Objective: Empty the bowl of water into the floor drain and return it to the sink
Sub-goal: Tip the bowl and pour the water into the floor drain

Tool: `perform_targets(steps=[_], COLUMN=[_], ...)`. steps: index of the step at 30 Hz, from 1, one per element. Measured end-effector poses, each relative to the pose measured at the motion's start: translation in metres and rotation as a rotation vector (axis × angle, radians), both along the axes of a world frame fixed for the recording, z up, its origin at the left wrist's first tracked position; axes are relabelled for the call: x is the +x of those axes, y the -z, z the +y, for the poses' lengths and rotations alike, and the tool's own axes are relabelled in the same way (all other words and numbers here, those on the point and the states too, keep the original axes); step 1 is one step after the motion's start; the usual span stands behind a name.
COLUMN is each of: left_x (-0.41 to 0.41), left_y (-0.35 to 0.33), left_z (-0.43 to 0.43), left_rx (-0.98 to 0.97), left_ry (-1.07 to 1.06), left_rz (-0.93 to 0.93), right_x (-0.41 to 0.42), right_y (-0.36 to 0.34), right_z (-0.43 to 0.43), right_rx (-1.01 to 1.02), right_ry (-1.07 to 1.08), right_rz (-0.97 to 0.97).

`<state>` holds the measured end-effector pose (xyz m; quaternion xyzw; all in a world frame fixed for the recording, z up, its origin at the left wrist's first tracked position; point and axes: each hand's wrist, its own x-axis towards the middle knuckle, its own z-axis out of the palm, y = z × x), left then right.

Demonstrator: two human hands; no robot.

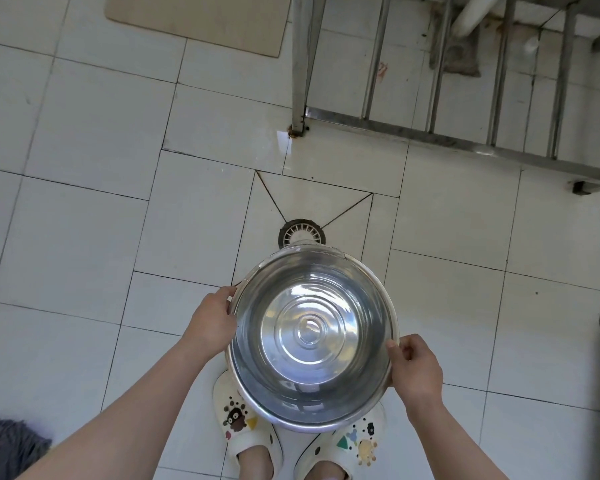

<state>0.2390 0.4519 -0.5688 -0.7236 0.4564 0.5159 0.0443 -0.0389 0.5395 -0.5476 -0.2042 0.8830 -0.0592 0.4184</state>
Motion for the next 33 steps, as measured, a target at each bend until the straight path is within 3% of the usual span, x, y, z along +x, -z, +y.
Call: perform_targets(steps=[33], left_x=[-0.0079], left_y=[-0.0038], left_z=[-0.0036], left_rx=[0.023], left_ry=[0.027], left_rz=[-0.010], right_x=[-0.0064], right_y=[-0.0010], right_z=[0.0000], right_rx=[0.020], right_ry=[0.016], right_rz=[0.007])
